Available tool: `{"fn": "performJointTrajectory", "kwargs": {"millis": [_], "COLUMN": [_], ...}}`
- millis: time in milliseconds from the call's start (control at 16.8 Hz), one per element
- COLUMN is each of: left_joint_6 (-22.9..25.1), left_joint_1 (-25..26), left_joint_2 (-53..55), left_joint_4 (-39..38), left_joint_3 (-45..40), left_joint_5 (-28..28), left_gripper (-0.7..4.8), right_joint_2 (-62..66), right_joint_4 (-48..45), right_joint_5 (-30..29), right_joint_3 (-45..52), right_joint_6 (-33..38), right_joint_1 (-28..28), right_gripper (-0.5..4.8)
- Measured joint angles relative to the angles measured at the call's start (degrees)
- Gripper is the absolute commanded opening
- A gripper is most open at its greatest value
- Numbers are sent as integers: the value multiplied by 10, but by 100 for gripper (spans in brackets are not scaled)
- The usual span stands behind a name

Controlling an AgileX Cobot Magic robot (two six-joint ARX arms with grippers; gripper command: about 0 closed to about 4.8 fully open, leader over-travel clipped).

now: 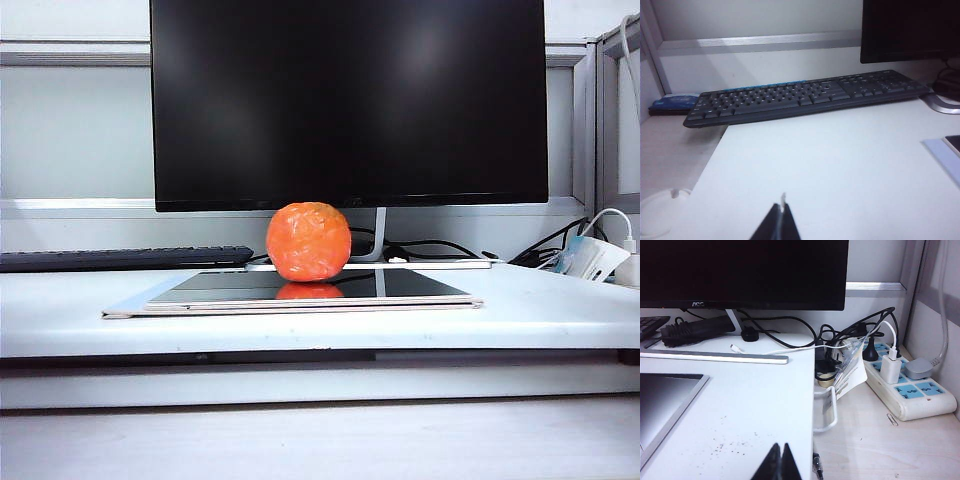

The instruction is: Place the orange on the center of the mirror.

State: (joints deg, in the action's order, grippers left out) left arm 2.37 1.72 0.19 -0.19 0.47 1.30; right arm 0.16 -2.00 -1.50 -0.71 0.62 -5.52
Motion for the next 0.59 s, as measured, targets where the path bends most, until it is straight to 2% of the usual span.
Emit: {"fn": "performJointTrajectory", "kwargs": {"millis": [595], "left_joint_6": [0], "left_joint_1": [0], "left_joint_2": [0], "left_joint_4": [0], "left_joint_3": [0], "left_joint_5": [0], "left_gripper": [-5], "right_joint_2": [0], "right_joint_4": [0], "right_joint_5": [0], "right_joint_3": [0], "right_joint_6": [0], "right_joint_1": [0], "right_gripper": [0]}}
